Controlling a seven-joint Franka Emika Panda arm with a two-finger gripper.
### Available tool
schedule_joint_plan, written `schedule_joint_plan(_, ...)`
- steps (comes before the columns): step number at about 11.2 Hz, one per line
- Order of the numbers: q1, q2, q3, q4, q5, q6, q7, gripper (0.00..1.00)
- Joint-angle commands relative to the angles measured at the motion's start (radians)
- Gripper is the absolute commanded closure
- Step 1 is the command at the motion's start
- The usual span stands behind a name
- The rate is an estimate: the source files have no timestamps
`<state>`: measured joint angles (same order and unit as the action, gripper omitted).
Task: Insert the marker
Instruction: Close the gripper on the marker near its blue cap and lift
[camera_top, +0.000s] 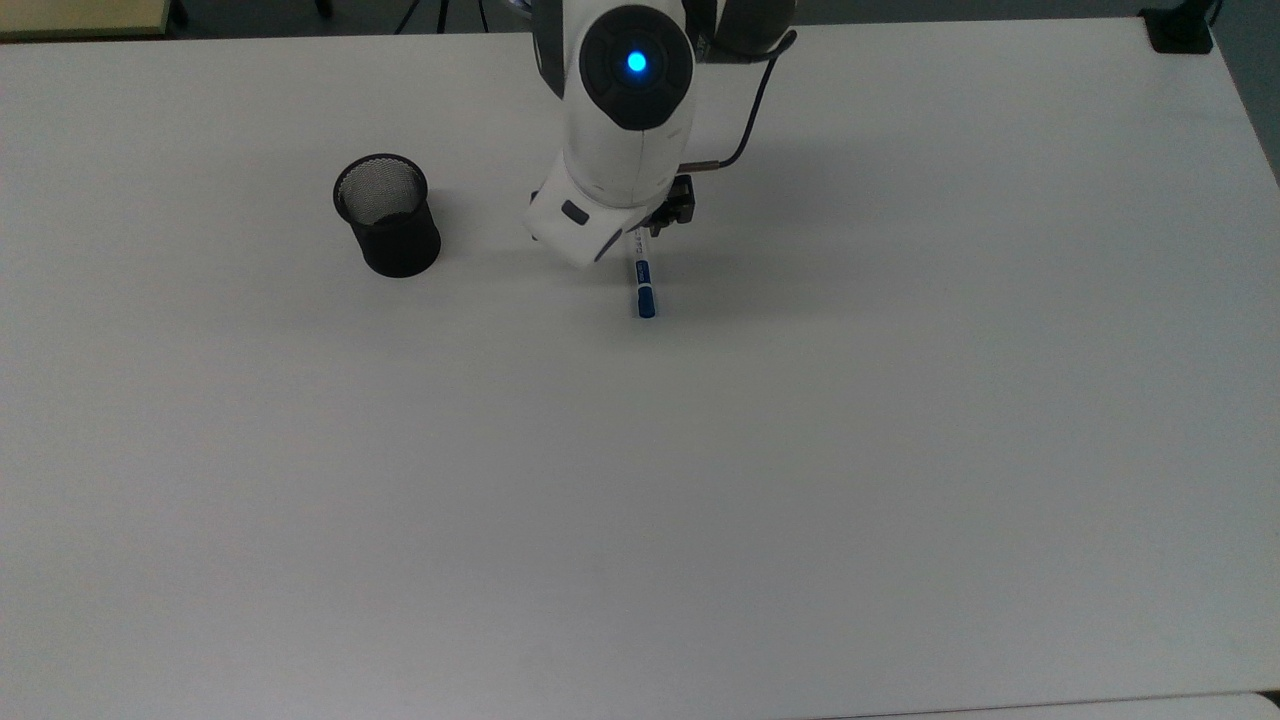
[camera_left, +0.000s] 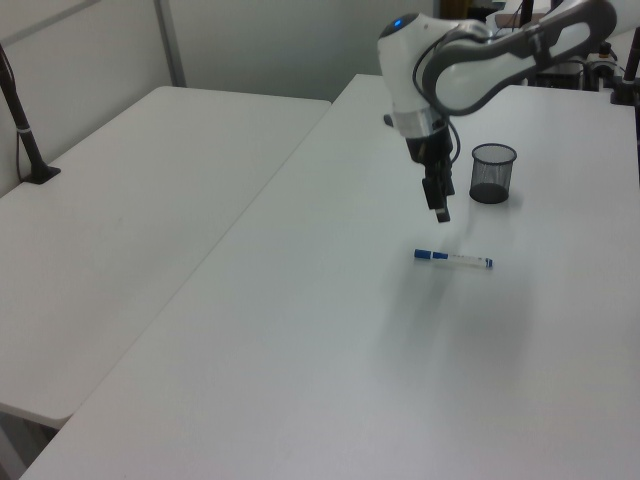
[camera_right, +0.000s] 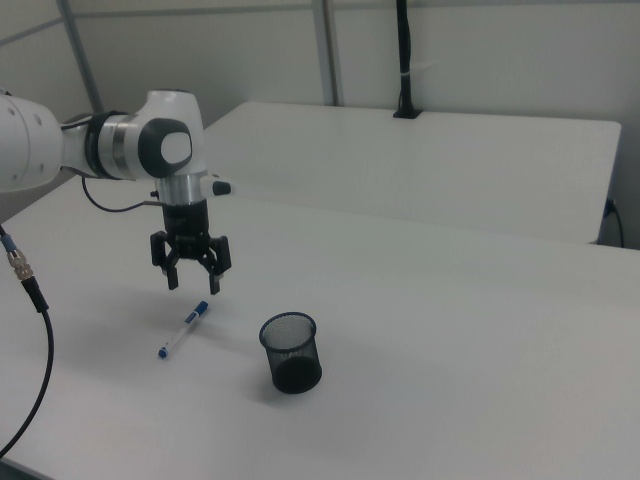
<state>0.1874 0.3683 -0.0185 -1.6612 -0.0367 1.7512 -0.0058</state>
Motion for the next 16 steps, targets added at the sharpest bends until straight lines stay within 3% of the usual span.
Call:
schedule_joint_plan(1, 0.05, 0.05, -0.008, -0.006, -0.015, 0.05, 0.0, 0.14)
schedule_joint_plan(4, 0.066, 0.084, -0.008, -0.006, -0.034, 0.112, 0.053, 0.22)
schedule_joint_plan(7, 0.073, 0.132, -0.008, -0.006, -0.052, 0.183, 0.125, 0.37)
schedule_joint_plan(11, 0.069, 0.132, -0.008, 0.0, -0.046, 0.2, 0.171, 0.82)
schedule_joint_plan(12, 0.064, 0.129, -0.008, 0.001, -0.04, 0.199, 0.173, 0.89)
schedule_joint_plan(16, 0.04, 0.034, -0.008, 0.021, -0.034, 0.168, 0.171, 0.92)
